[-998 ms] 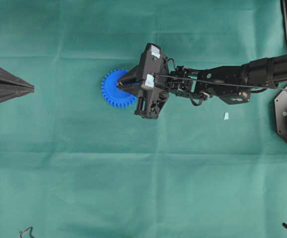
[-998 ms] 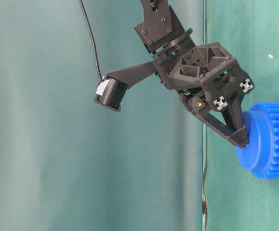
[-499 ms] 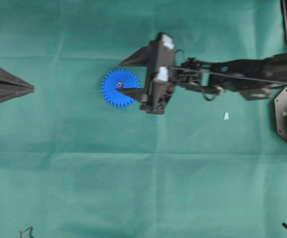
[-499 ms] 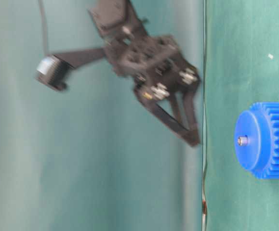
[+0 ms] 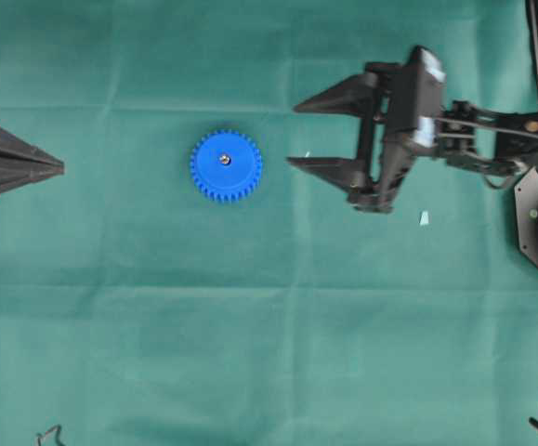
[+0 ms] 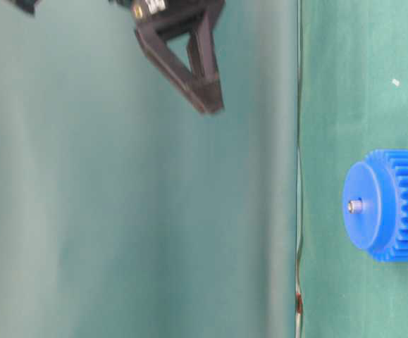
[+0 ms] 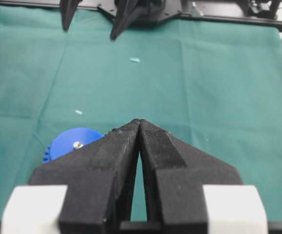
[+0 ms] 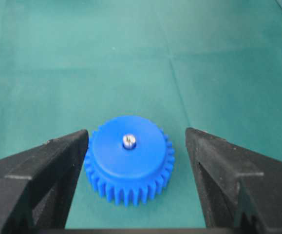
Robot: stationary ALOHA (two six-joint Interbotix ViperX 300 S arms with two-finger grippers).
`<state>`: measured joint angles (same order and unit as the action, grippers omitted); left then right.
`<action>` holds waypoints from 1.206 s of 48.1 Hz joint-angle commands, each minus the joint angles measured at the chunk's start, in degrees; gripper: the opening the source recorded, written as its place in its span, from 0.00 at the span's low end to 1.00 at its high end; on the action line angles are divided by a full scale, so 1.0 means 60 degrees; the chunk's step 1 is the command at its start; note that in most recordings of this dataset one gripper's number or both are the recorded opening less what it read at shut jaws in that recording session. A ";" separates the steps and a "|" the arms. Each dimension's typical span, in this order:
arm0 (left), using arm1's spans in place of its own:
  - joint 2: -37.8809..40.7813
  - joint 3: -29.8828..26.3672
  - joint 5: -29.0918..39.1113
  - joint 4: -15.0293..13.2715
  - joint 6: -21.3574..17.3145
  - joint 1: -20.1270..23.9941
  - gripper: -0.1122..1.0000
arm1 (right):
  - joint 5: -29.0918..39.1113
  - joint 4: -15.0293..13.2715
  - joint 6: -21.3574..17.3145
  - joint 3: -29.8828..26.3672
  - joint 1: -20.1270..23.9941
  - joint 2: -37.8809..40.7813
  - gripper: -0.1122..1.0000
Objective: Insert the shaft into the center hole of the gear.
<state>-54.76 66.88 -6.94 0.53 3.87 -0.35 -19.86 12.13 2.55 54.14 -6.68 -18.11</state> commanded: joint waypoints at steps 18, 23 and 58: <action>0.0029 -0.0176 0.0073 0.0029 -0.0015 -0.0015 0.10 | -0.0117 -0.0015 0.0015 0.1465 0.0015 -0.2563 0.84; 0.0029 -0.0176 0.0073 0.0029 -0.0015 -0.0015 0.10 | -0.0117 0.0000 0.0015 0.1670 0.0015 -0.2725 0.84; 0.0073 -0.0176 0.0015 0.0015 0.0000 0.0000 0.10 | -0.0073 0.0000 0.0000 0.1729 0.0015 -0.2783 0.84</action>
<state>-54.76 66.88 -6.15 0.62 3.87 -0.44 -19.95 12.13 2.55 65.04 -6.68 -34.63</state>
